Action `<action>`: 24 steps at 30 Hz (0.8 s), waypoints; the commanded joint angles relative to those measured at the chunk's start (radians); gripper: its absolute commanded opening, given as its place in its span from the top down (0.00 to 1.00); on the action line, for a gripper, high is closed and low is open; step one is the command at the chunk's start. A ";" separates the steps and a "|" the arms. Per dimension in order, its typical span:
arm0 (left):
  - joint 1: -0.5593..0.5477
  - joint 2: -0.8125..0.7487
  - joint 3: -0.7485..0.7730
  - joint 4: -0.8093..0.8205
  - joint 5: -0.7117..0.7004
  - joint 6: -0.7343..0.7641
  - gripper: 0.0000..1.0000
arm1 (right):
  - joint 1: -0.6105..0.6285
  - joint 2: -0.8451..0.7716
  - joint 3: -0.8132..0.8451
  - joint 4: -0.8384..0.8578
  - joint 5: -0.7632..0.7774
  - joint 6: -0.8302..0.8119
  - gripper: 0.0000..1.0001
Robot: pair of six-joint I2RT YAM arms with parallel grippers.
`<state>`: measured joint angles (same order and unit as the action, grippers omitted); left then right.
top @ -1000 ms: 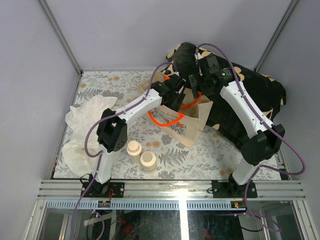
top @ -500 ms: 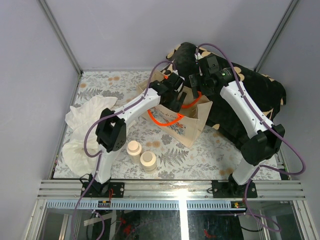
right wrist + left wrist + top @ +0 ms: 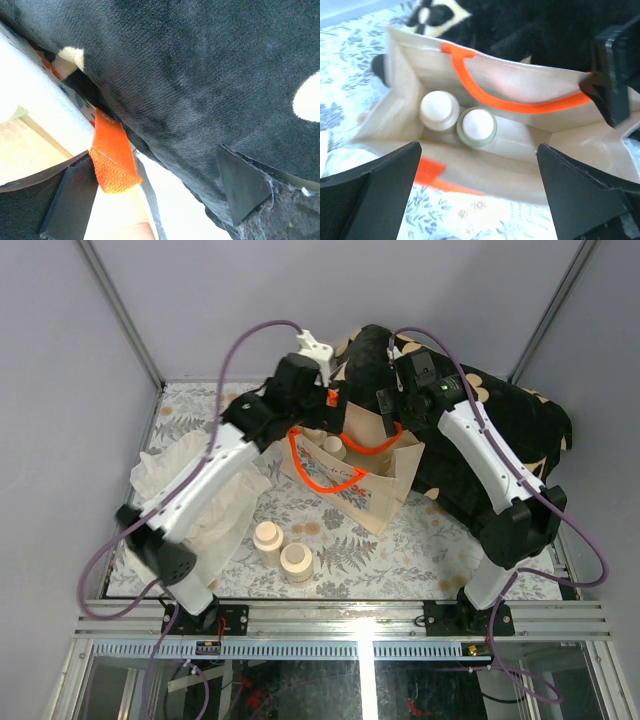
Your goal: Place the personal care products into the canvas bag
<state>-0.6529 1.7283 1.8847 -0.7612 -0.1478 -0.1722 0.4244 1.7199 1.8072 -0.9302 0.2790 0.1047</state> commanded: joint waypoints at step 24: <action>-0.026 -0.678 -0.681 -0.479 0.018 -0.823 0.01 | -0.002 0.103 0.149 -0.009 -0.033 -0.080 0.01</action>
<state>-0.6735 1.0821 1.2575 -1.2755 -0.1848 -0.8555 0.4244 1.8320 1.9175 -0.9386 0.2665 0.0475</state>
